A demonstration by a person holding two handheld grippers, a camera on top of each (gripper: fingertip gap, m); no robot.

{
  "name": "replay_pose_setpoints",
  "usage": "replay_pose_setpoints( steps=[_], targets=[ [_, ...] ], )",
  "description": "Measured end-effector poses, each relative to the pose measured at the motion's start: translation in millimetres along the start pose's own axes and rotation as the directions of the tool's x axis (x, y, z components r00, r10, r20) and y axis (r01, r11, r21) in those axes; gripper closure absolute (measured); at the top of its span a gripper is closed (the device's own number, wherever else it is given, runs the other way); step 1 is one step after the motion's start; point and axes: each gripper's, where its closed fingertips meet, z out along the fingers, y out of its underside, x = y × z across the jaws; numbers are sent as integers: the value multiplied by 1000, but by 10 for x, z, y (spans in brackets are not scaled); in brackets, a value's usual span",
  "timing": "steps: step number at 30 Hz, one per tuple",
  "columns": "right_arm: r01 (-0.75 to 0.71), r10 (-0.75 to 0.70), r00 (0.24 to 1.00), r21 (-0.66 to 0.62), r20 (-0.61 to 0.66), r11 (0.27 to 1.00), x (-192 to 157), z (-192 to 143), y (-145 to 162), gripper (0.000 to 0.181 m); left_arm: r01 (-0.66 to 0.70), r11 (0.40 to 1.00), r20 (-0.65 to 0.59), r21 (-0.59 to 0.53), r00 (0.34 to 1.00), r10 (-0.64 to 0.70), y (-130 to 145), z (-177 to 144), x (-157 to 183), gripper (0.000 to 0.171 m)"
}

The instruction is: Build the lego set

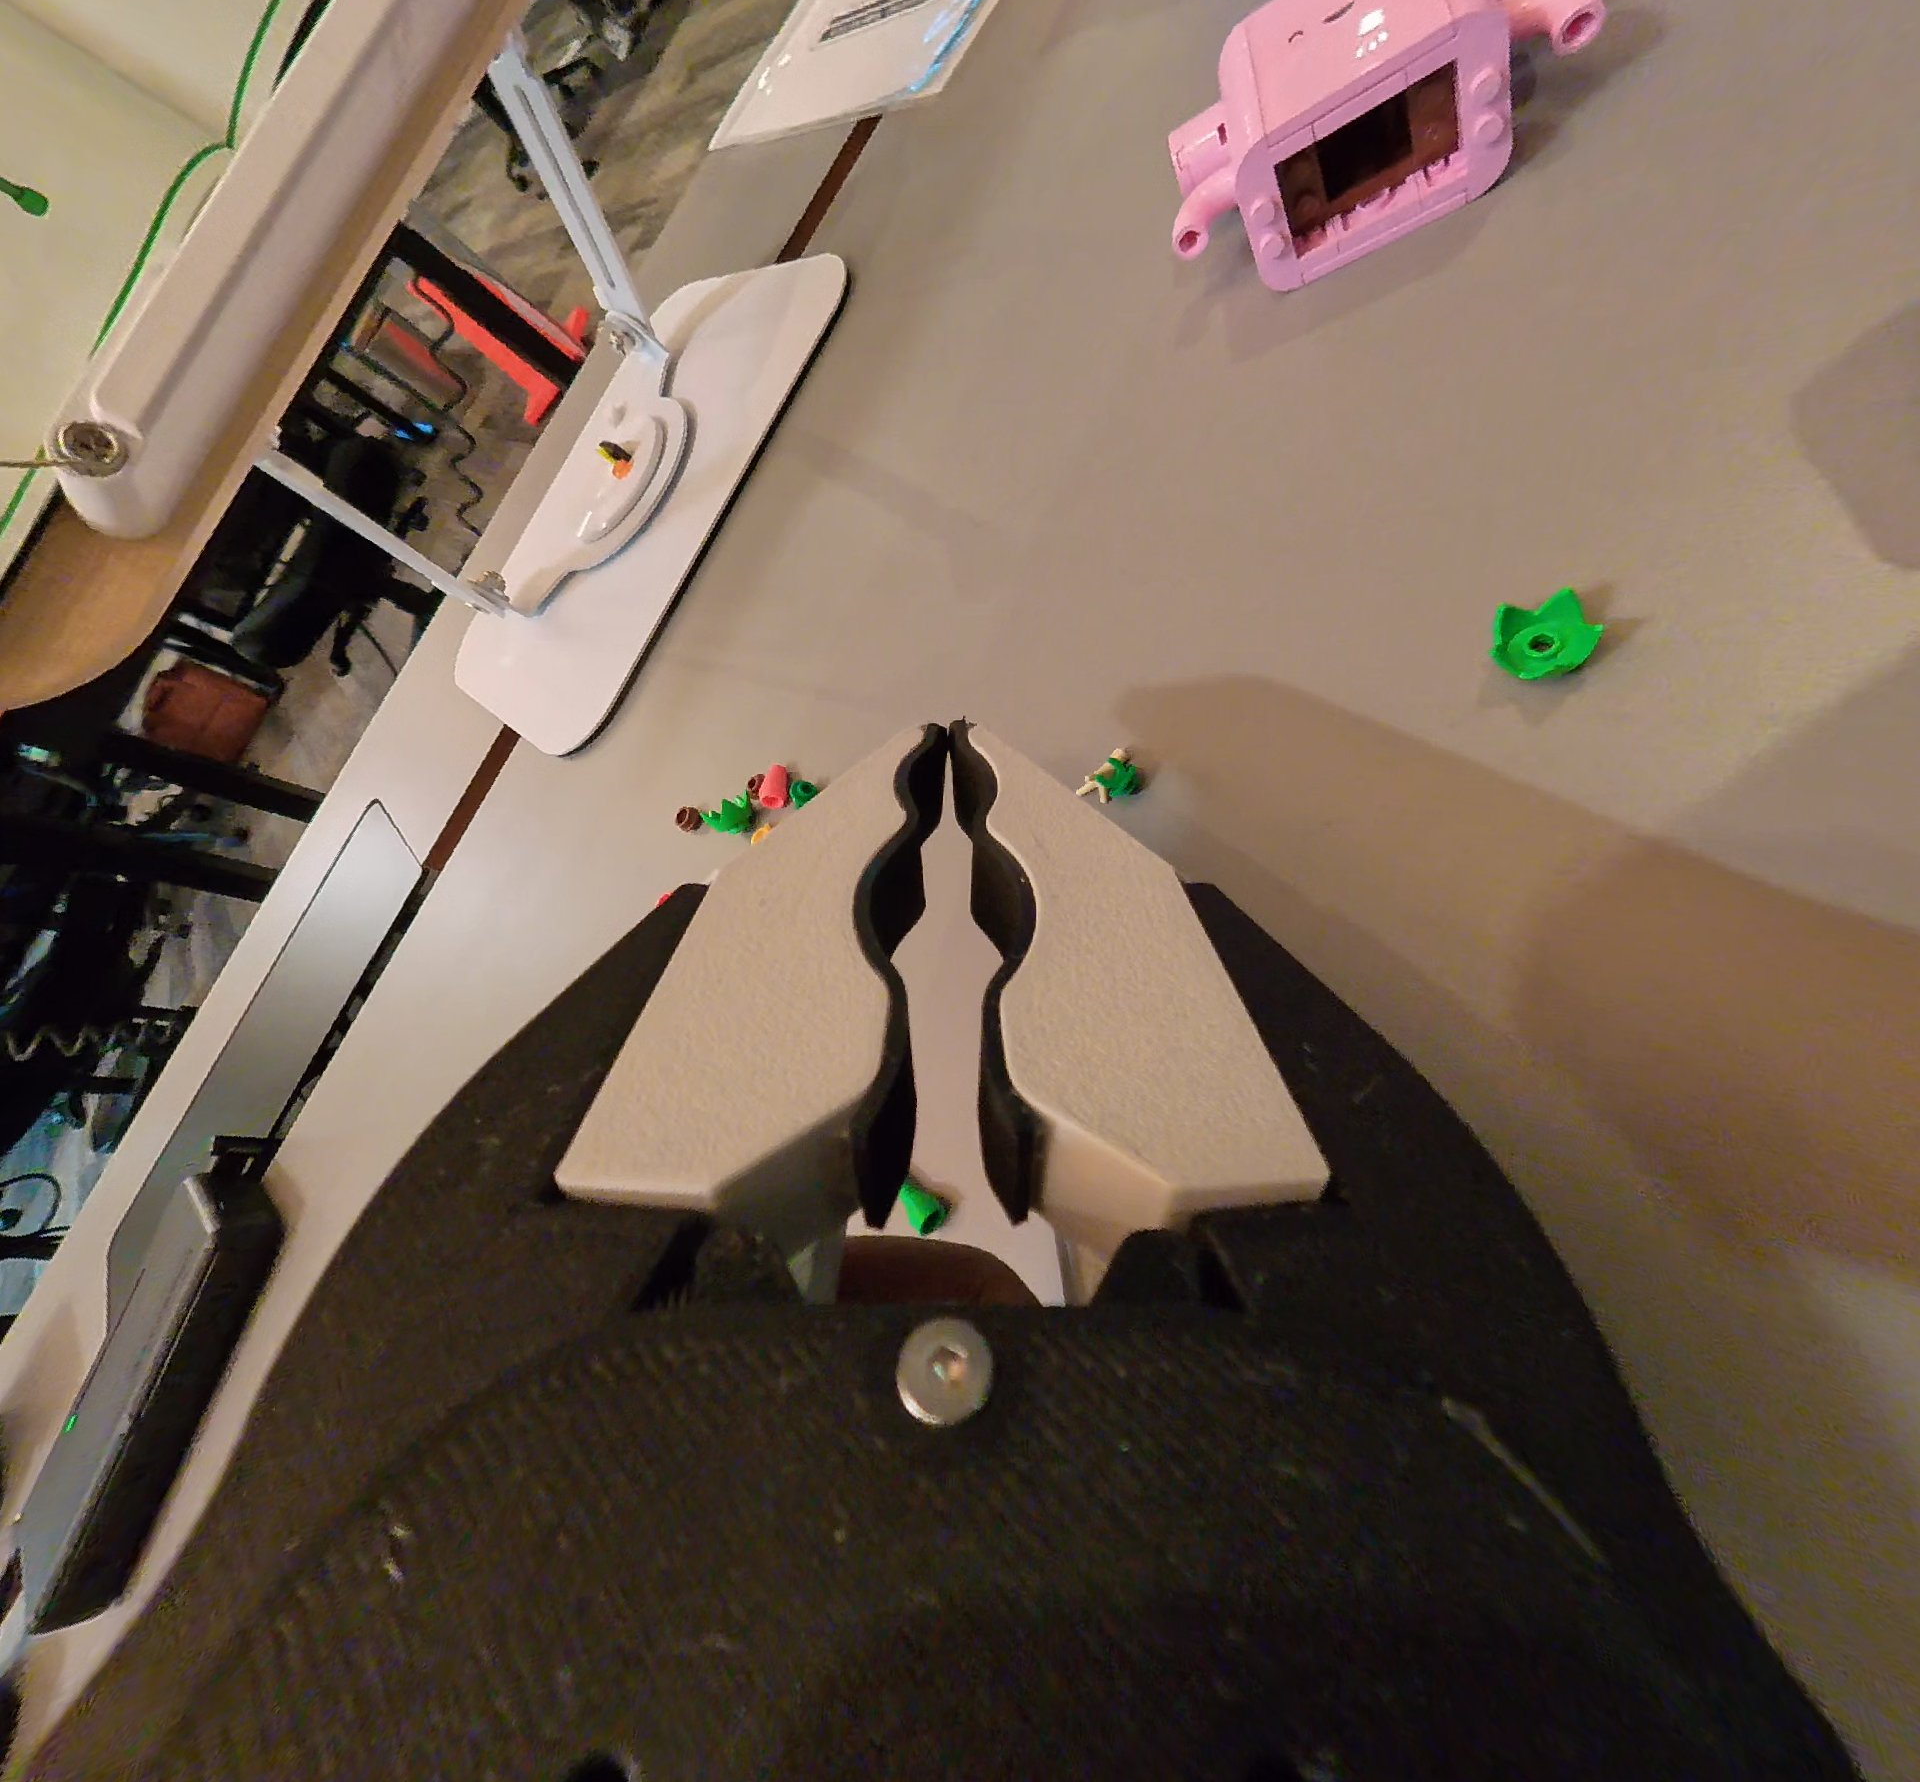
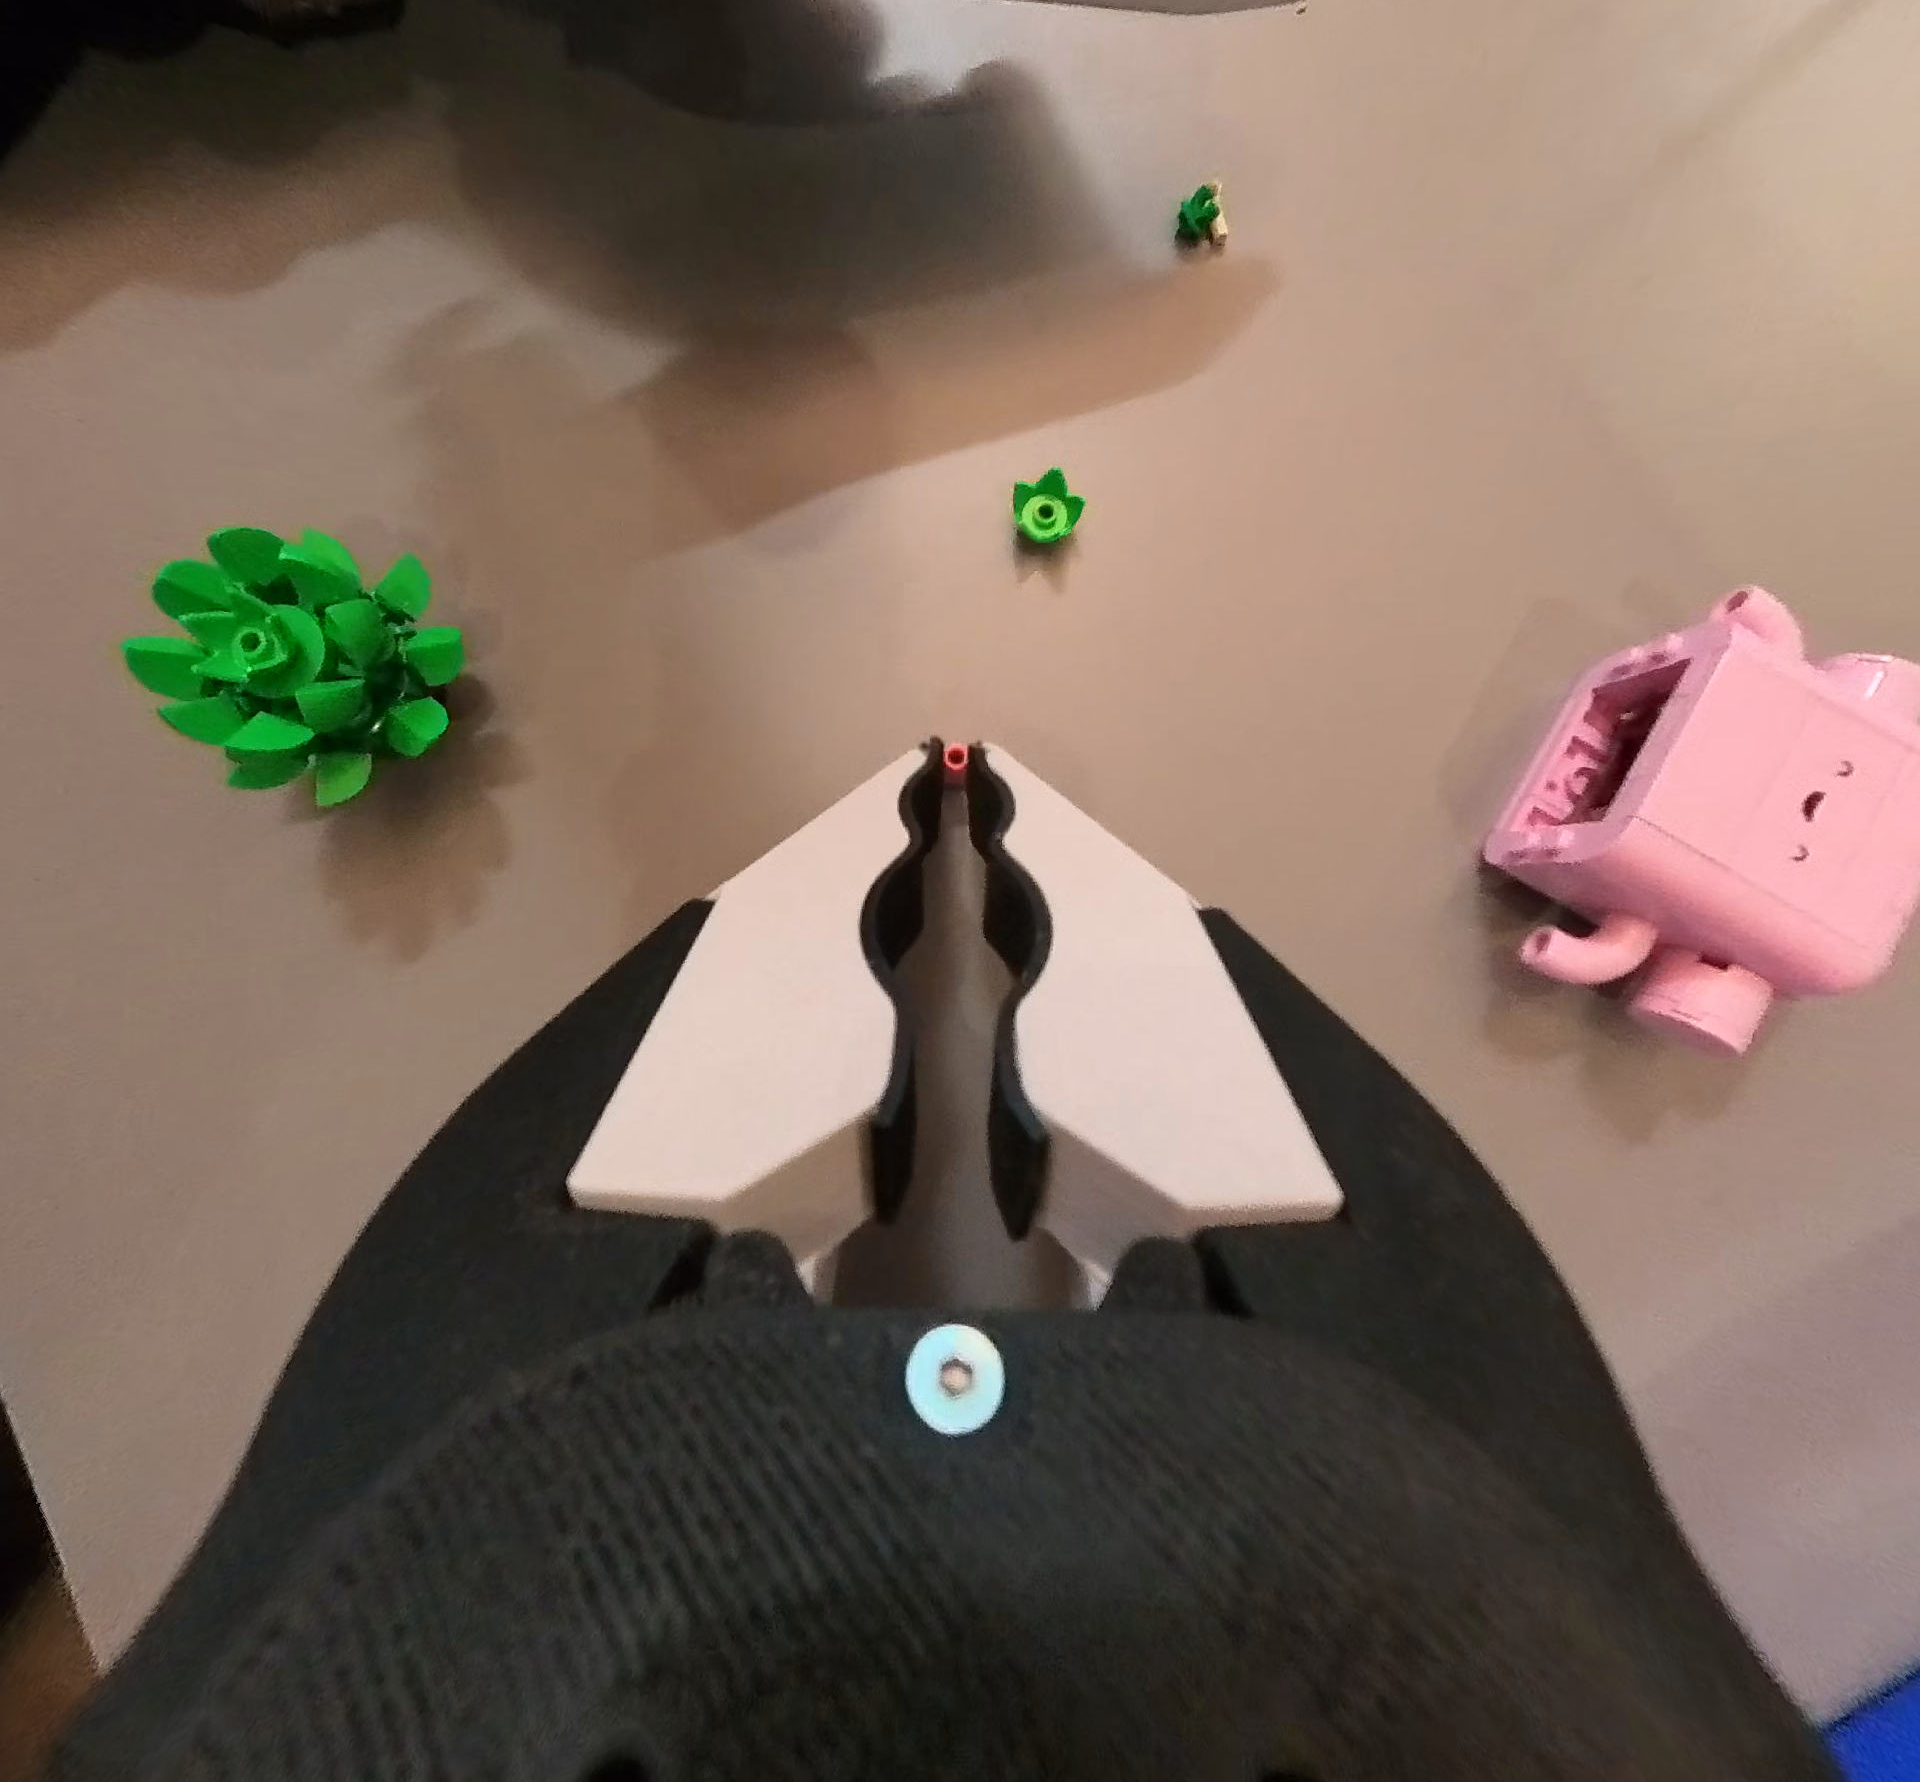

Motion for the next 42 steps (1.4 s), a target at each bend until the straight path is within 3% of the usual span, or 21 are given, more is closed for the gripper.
replay_pose_setpoints(
  steps=[21, 28, 42],
  targets=[
    [14, -14, 1000, 7, 3, 1000, -20, 9, -2, 178, -22, 1000, 13, -10, 1000, 23, 18, -1, -12, 170],
    [-9, 8, 1000, 70, 14, 997, 71, 3, -282, 178, -23, 1000, 11, -11, 1000, 24, 21, 3, -6, 170],
    [-56, 54, 996, 20, 78, 998, 210, 227, -457, 178, -23, 1000, 14, -16, 1000, 23, 33, -2, -22, 170]
  ],
)
